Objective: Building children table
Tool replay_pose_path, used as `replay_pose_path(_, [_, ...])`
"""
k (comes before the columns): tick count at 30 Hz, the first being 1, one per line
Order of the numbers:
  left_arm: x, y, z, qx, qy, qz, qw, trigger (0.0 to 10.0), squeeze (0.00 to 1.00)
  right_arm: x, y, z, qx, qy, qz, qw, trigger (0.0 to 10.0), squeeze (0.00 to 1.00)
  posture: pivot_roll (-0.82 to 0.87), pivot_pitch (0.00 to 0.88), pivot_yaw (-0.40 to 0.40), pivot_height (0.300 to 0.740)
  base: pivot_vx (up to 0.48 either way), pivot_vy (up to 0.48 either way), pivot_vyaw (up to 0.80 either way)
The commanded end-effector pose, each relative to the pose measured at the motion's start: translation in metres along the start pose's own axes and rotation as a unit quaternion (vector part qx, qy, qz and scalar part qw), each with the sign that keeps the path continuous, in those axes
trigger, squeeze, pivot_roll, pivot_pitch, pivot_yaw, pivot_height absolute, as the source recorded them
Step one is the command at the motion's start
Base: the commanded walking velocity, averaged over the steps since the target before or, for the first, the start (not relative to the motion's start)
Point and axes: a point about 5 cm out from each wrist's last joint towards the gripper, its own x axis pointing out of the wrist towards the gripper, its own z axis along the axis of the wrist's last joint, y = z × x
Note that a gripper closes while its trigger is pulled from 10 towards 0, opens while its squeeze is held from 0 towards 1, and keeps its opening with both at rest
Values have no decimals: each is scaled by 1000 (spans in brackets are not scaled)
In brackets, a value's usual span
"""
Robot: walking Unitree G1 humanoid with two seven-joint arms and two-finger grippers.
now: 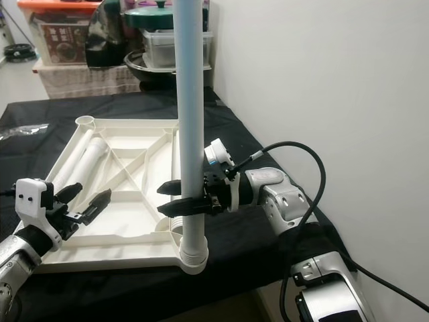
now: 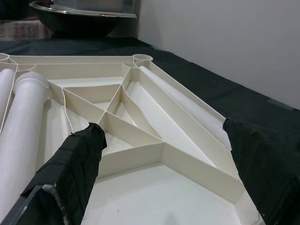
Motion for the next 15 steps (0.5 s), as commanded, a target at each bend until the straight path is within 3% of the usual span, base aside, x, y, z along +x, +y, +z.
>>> replay_pose_path(1, [-2, 2, -1, 0, 3, 5, 1000, 10000, 0, 2, 5, -7, 11, -11, 4, 1000, 0, 0, 50, 0, -66, 740, 0, 0, 0])
replay_pose_path(12, [0, 3, 0, 2, 0, 4, 1000, 10000, 0, 5, 9, -14, 9, -27, -38, 999, 0, 0, 38, 0, -58, 740, 0, 0, 0])
replay_pose_path(15, [0, 4, 0, 1, -1, 4, 1000, 10000, 0, 9, 9, -26, 5, 0, -71, 997, 0, 0, 34, 0, -55, 740, 0, 0, 0])
